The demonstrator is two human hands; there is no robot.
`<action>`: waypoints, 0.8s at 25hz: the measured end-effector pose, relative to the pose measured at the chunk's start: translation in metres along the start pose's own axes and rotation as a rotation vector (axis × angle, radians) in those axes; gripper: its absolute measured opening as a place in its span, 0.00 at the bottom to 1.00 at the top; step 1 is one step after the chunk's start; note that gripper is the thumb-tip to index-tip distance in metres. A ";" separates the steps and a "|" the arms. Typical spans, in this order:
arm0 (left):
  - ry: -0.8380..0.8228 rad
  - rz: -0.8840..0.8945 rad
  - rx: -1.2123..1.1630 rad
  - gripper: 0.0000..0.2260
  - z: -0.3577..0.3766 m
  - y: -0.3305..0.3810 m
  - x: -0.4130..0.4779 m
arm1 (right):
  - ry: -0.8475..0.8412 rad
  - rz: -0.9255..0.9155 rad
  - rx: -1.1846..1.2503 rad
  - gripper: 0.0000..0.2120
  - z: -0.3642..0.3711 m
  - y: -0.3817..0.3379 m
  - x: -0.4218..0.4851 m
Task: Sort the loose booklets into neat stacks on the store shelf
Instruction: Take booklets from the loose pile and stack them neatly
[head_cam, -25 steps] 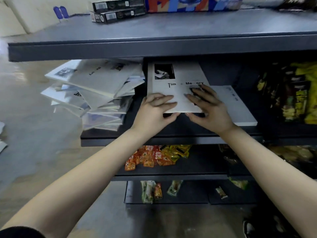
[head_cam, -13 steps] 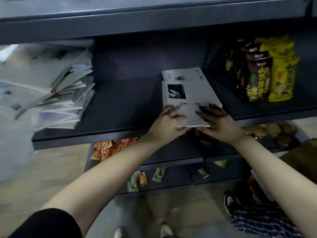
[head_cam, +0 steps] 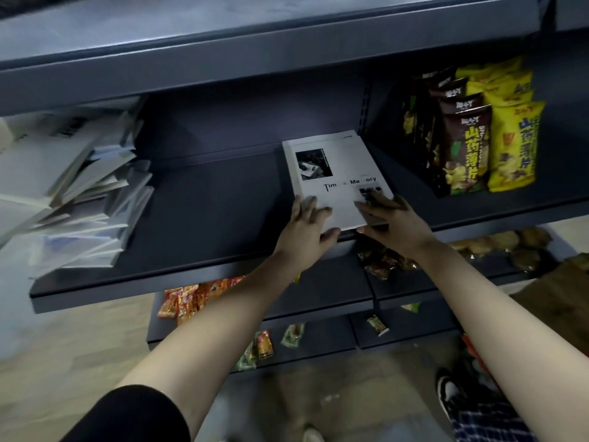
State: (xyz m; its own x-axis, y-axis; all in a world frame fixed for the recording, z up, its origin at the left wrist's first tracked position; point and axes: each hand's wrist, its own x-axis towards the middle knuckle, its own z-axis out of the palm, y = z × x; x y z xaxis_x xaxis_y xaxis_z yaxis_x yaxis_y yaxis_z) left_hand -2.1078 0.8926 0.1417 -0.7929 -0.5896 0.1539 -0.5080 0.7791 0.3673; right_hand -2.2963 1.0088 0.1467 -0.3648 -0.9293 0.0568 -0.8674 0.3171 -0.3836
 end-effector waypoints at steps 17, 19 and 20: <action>0.109 -0.261 -0.060 0.24 0.015 0.003 0.014 | 0.018 0.002 0.079 0.27 0.013 0.015 0.039; 0.103 -0.266 -0.046 0.24 0.015 0.003 0.013 | 0.080 0.013 0.087 0.25 0.015 0.011 0.035; 0.094 -0.264 -0.043 0.24 0.013 0.004 0.012 | 0.130 0.022 0.096 0.25 0.017 0.008 0.032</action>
State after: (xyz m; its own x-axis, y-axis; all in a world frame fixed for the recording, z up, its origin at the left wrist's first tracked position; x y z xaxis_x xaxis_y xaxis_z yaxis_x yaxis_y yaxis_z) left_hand -2.1239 0.8915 0.1326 -0.5995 -0.7895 0.1316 -0.6763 0.5876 0.4443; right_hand -2.3093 0.9783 0.1298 -0.4292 -0.8882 0.1640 -0.8249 0.3114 -0.4719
